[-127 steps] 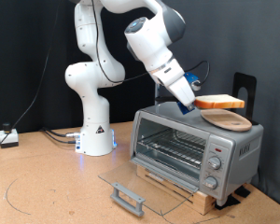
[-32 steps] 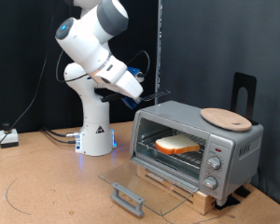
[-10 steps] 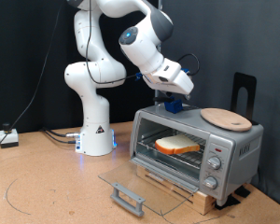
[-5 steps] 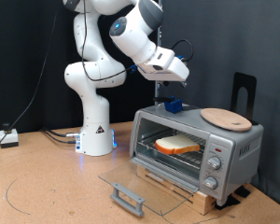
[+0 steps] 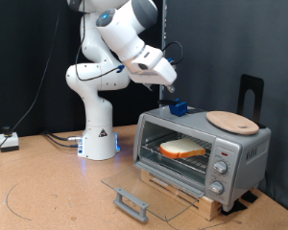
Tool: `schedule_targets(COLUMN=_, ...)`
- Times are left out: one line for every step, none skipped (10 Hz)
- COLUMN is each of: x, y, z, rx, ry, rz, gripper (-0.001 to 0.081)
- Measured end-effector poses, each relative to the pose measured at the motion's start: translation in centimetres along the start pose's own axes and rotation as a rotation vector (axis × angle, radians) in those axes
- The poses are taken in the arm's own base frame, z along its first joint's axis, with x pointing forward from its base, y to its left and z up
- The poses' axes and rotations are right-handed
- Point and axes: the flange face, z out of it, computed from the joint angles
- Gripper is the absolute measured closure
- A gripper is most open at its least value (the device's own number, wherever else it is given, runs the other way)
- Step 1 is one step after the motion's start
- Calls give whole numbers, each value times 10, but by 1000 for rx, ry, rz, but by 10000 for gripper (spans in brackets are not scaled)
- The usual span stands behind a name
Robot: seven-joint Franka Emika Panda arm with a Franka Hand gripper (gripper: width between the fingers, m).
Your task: Make a piece of toast with the oven
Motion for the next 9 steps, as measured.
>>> schedule_targets(x=-11, y=7, z=-10, rx=-29, ry=-37, rz=8, gripper=2)
schedule_targets(x=-22, y=14, z=-18, rx=-59, ry=-48, rz=23, gripper=2)
schedule_targets(x=-32, y=21, z=-26, rx=-84, ry=-41, rz=45, gripper=2)
schedule_targets(x=-42, y=29, z=-34, rx=-97, ry=-31, rz=51, gripper=2)
schedule_targets(x=-47, y=36, z=-38, rx=-94, ry=-23, rz=51, gripper=2)
schedule_targets(x=-46, y=35, z=-36, rx=-92, ry=-26, rz=58, gripper=2)
schedule_targets(x=-43, y=33, z=-34, rx=-67, ry=-13, rz=169, gripper=2)
schedule_targets(x=-38, y=33, z=-34, rx=-54, ry=23, rz=293, gripper=2)
schedule_targets(x=-34, y=36, z=-37, rx=-57, ry=83, rz=407, gripper=2)
